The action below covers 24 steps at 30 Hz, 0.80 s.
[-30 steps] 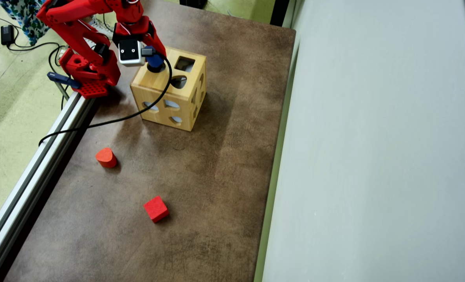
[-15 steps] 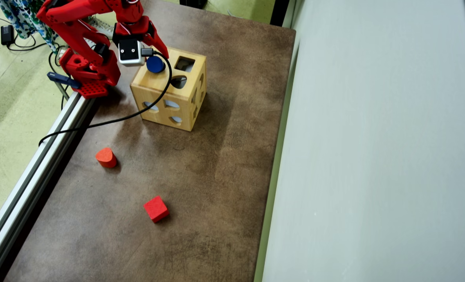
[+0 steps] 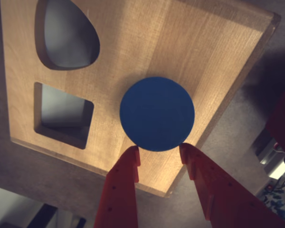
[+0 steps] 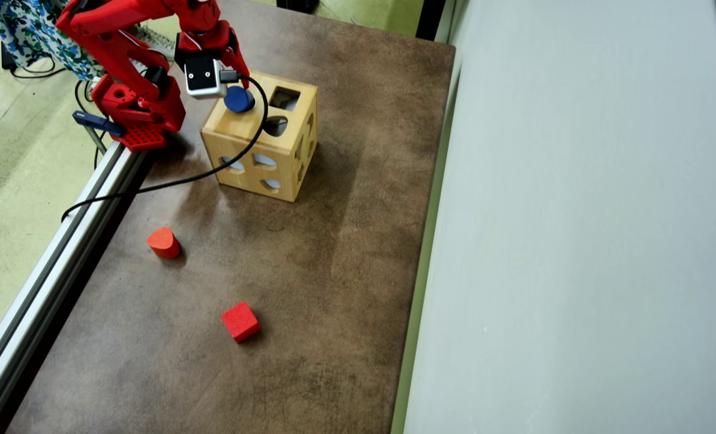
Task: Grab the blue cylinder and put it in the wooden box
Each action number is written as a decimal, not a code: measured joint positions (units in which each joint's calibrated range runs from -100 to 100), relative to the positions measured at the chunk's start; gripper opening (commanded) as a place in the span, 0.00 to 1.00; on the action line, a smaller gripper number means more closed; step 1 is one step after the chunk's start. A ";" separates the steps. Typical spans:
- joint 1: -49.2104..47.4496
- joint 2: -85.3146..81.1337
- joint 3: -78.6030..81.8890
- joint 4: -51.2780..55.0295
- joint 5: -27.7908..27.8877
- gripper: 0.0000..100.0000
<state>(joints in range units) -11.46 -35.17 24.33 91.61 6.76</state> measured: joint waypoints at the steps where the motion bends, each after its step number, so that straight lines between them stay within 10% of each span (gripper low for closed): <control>1: -0.50 0.00 0.09 0.00 0.00 0.13; 24: -0.50 5.51 1.17 -0.32 0.20 0.14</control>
<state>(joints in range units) -11.97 -29.66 25.51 91.28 6.96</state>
